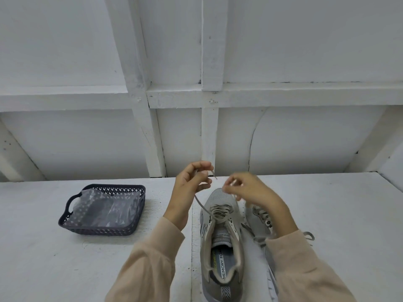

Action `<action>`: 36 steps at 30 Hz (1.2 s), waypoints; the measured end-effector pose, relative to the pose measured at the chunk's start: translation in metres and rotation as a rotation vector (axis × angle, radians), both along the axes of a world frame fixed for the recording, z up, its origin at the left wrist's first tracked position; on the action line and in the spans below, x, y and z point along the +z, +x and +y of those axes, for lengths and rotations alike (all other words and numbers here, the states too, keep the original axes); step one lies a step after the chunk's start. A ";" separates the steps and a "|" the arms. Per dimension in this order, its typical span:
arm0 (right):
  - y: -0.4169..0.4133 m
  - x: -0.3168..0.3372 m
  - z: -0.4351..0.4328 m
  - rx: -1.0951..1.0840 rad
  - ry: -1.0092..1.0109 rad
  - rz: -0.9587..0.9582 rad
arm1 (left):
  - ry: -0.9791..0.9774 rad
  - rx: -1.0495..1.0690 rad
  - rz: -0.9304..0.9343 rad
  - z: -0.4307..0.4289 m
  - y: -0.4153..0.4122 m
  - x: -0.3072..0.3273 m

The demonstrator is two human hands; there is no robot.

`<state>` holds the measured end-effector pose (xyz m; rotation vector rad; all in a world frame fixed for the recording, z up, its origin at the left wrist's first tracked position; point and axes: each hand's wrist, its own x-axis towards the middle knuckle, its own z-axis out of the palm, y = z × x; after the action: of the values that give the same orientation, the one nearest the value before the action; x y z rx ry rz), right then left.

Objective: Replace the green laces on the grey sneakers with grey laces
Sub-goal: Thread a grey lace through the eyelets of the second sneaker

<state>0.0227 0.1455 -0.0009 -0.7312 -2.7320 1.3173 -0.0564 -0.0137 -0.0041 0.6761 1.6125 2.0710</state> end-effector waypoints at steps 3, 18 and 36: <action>-0.003 -0.029 0.000 -0.003 0.232 -0.228 | -0.051 0.003 0.022 0.000 0.001 -0.004; -0.001 -0.027 -0.008 -0.195 -0.353 0.213 | -0.385 -0.070 0.273 0.012 0.005 -0.036; 0.010 0.002 -0.017 -0.172 -0.339 0.645 | -0.311 0.033 0.277 0.029 -0.004 -0.011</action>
<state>0.0330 0.1281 0.0007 -0.4294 -1.9335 1.6362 -0.0602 0.0155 -0.0146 0.8557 2.0550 1.7491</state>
